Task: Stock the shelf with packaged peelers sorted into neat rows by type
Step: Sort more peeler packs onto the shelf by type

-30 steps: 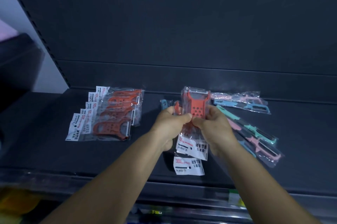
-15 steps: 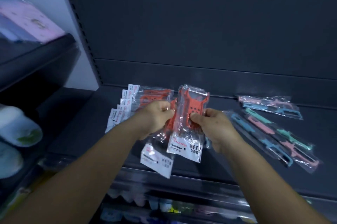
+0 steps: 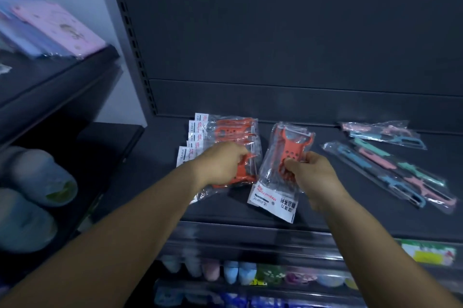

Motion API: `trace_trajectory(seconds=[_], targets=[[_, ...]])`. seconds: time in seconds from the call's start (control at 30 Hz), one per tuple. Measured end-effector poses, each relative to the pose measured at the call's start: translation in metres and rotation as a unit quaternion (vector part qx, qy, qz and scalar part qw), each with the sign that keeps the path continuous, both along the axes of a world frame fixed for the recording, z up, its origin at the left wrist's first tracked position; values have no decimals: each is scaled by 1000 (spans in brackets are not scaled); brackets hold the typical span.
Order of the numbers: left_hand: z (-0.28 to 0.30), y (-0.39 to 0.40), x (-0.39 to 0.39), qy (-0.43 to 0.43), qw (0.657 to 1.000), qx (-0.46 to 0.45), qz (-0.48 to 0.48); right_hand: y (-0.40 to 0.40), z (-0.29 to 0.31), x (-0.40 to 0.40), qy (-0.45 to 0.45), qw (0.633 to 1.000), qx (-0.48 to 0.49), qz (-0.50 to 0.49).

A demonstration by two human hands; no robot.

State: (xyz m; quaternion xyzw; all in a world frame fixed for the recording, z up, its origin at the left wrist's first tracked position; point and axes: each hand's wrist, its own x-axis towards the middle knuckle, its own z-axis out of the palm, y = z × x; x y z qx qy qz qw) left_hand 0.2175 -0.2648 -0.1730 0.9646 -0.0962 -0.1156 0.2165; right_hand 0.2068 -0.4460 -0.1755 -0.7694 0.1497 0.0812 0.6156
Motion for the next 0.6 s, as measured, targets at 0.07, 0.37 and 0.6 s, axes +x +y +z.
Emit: trace_trajectory(seconds=[0.07, 0.37, 0.6], targets=[[-4, 2, 0, -50, 997, 45, -21, 2, -3, -3, 0, 1000, -13, -7], [-17, 13, -24, -98, 995, 19, -8, 16, -9, -9, -5, 1000, 8, -27], [14, -7, -29, -10, 954, -273, 122, 53, -17, -12, -17, 987, 160, -2]])
